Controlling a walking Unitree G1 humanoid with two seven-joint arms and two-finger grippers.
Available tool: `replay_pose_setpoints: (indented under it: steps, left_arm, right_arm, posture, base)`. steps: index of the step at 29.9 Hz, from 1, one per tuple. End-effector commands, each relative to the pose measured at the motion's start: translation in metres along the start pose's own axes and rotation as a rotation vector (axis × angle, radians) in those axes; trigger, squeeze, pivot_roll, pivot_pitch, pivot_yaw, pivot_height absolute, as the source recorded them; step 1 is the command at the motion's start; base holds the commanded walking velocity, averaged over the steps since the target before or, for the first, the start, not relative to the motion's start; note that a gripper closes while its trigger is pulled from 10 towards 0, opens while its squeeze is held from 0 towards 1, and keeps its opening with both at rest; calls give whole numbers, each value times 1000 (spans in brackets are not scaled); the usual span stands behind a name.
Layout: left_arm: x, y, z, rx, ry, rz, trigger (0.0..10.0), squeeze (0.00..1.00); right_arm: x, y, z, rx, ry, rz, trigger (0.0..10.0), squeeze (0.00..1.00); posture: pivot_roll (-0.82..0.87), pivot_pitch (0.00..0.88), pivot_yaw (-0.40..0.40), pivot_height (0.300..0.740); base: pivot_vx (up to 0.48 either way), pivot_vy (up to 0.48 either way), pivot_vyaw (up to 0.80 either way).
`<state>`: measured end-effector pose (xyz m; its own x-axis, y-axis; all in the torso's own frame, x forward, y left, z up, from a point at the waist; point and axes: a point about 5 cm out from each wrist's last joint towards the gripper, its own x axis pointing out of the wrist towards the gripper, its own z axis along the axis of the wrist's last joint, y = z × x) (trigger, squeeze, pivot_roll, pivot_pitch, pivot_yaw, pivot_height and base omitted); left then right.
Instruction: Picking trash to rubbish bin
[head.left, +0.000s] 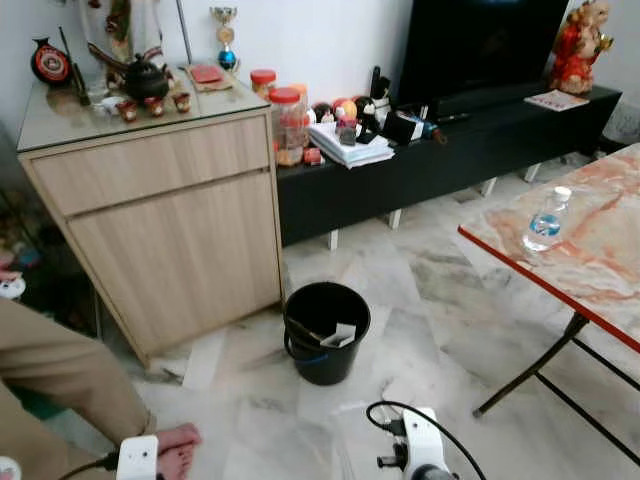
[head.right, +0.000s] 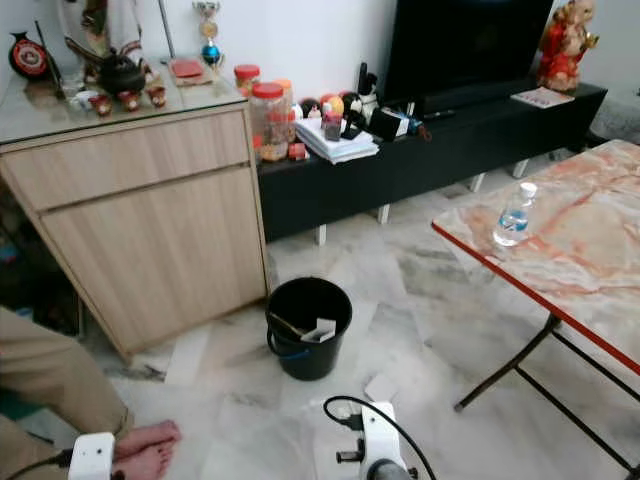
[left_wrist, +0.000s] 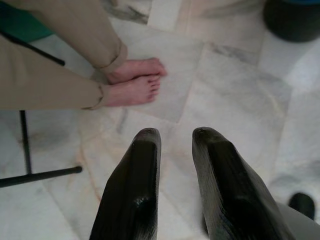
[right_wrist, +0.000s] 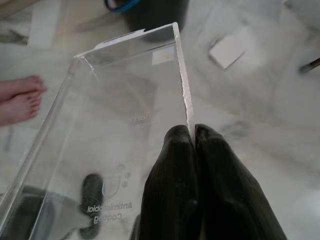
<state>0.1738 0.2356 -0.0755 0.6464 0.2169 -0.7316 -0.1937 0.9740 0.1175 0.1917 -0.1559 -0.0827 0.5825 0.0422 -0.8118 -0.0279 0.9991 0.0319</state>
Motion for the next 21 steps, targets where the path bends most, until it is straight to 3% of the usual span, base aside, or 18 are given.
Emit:
replay_pose_setpoints:
  steps: [1,7,21]
  left_arm:
    - [1,9,4,18,-6,17,10000,0]
    - [0,10,3,16,-4,20,10000,0]
    - [0,9,3,9,-5,21,10000,0]
  right_arm:
    - [2,10,10,-1,-26,26,10000,0]
    - [2,9,9,0,-29,17,10000,0]
    - [2,9,10,49,-35,21,10000,0]
  posture:
    - [49,0,-8,740]
    - [51,0,-9,740]
    - [53,0,-6,740]
  base:
    - [352,0,0]
    - [353,0,745]
    - [353,0,0]
